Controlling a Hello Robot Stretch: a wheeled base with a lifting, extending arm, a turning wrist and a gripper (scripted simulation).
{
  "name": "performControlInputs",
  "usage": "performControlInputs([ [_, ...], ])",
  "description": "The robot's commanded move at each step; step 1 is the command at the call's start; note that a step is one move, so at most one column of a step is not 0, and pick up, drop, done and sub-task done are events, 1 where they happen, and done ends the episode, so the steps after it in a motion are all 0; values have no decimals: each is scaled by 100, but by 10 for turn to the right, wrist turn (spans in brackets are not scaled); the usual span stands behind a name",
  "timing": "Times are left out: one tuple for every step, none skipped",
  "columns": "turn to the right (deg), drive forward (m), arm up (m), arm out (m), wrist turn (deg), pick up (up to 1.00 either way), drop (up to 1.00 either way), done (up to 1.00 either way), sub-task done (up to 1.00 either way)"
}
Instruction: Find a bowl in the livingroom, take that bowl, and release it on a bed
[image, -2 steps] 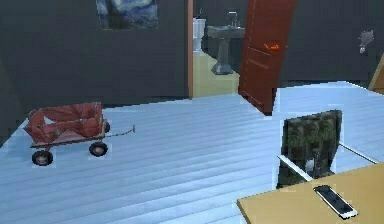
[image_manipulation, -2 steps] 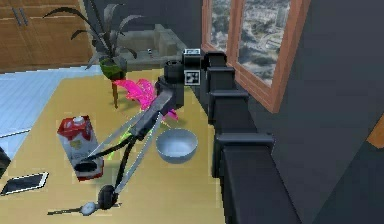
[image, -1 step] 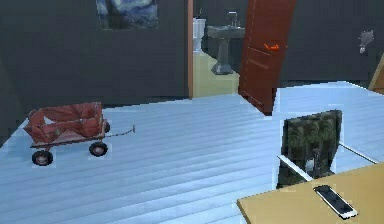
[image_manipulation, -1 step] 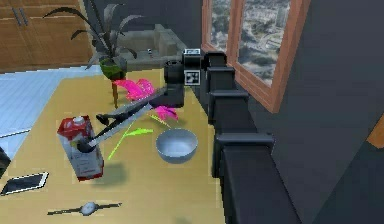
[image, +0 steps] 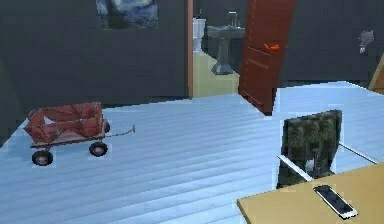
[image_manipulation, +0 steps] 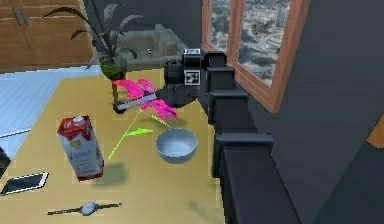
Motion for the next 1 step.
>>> performControlInputs([
  [0, 0, 0, 0, 360, 0, 0, 0, 0],
])
